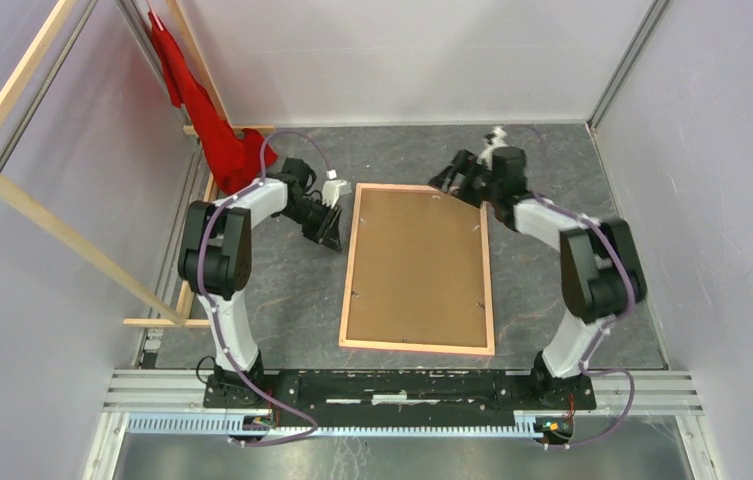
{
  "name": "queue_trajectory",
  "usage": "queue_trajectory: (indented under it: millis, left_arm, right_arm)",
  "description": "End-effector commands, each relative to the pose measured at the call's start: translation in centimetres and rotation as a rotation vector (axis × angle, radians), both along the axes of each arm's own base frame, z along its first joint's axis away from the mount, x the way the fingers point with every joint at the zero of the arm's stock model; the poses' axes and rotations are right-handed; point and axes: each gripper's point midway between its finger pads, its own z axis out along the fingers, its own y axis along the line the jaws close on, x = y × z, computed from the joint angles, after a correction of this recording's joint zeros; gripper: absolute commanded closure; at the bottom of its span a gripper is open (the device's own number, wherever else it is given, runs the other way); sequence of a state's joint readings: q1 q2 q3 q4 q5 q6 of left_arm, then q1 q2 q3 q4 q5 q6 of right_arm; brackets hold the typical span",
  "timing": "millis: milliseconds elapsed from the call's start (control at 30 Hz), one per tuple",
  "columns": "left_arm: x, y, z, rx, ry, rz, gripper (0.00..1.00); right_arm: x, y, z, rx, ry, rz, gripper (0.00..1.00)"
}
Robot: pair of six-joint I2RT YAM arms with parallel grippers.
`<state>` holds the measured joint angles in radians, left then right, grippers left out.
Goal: Put the photo into the frame
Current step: Install the photo frame at the center of the board, then adjust the photo frame at the center of the board.
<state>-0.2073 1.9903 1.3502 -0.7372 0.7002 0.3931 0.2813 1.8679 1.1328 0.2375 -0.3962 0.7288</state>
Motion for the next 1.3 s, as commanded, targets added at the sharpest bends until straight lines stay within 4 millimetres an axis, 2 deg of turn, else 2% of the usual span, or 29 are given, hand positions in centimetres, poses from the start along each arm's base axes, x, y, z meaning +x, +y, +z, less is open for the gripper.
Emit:
queue_trajectory:
  millis: [0, 67, 133, 200, 333, 467, 600, 667, 700, 733, 800, 833, 900, 933, 1000, 1100, 1200, 1233, 1267]
  left_arm:
    - [-1.7, 1.1, -0.3, 0.1, -0.079, -0.068, 0.67]
    - [-2.8, 1.0, -1.4, 0.136, -0.085, -0.095, 0.67]
    - [-3.8, 0.9, -2.2, 0.175, -0.091, -0.127, 0.67]
    - [-4.6, 0.5, -2.8, 0.194, -0.1, -0.154, 0.67]
    - [-6.3, -0.5, -3.2, 0.199, -0.097, -0.204, 0.67]
    - [-8.5, -1.7, -3.6, 0.213, -0.098, -0.284, 0.67]
    - [-10.8, -3.5, -3.5, 0.205, -0.106, -0.376, 0.66]
    - [-12.2, -4.5, -3.5, 0.198, -0.098, -0.436, 0.62]
    - [-13.0, -5.0, -3.5, 0.196, -0.09, -0.466, 0.59]
    - [-13.6, -5.4, -3.5, 0.194, -0.084, -0.497, 0.54]
    - [-14.8, -6.0, -3.7, 0.194, -0.074, -0.552, 0.44]
    - [-15.2, -6.2, -3.9, 0.197, -0.07, -0.57, 0.39]
    - [-15.8, -6.4, -4.0, 0.199, -0.058, -0.595, 0.31]
    - [-15.9, -6.5, -4.0, 0.196, -0.049, -0.6, 0.27]
    - [-16.4, -6.3, -3.8, 0.195, -0.028, -0.614, 0.2]
    - [-17.0, -5.5, -2.5, 0.199, -0.009, -0.653, 0.09]
    - [-16.1, -5.1, 0.5, 0.16, -0.063, -0.659, 0.04]
    - [-15.5, -4.9, 1.7, 0.147, -0.088, -0.655, 0.03]
    - [-14.7, -4.7, 2.7, 0.139, -0.114, -0.652, 0.03]
  right_arm:
    - [-1.7, -9.9, 0.1, -0.192, -0.039, -0.253, 0.1]
    - [-3.0, -14.0, -1.0, -0.264, -0.008, -0.362, 0.09]
    - [-4.2, -16.4, -2.1, -0.293, 0.016, -0.417, 0.08]
    - [-4.8, -17.1, -3.4, -0.305, 0.044, -0.42, 0.08]
    - [-4.3, -15.6, -5.7, -0.266, 0.1, -0.348, 0.08]
    - [-2.4, -11.7, -7.3, -0.221, 0.134, -0.226, 0.09]
    - [0.9, -5.4, -6.1, -0.192, 0.098, -0.081, 0.1]
    - [2.0, -1.3, -5.3, -0.175, 0.074, 0.012, 0.1]
    - [2.3, 0.8, -5.4, -0.179, 0.079, 0.063, 0.1]
    - [3.2, 2.7, -4.6, -0.177, 0.053, 0.103, 0.1]
    - [3.6, 5.9, -4.8, -0.189, 0.068, 0.182, 0.09]
    - [4.3, 7.0, -4.6, -0.186, 0.06, 0.203, 0.09]
    - [4.9, 8.1, -4.6, -0.185, 0.055, 0.217, 0.08]
    - [5.2, 8.1, -4.5, -0.186, 0.049, 0.214, 0.07]
    - [6.1, 6.8, -3.7, -0.222, 0.029, 0.181, 0.05]
    - [6.9, 2.7, -1.3, -0.238, -0.012, 0.082, 0.03]
    - [6.4, -2.2, 0.9, -0.25, -0.046, -0.043, 0.02]
    - [6.0, -3.4, 1.8, -0.256, -0.061, -0.076, 0.02]
    - [5.3, -4.2, 1.9, -0.263, -0.063, -0.098, 0.02]
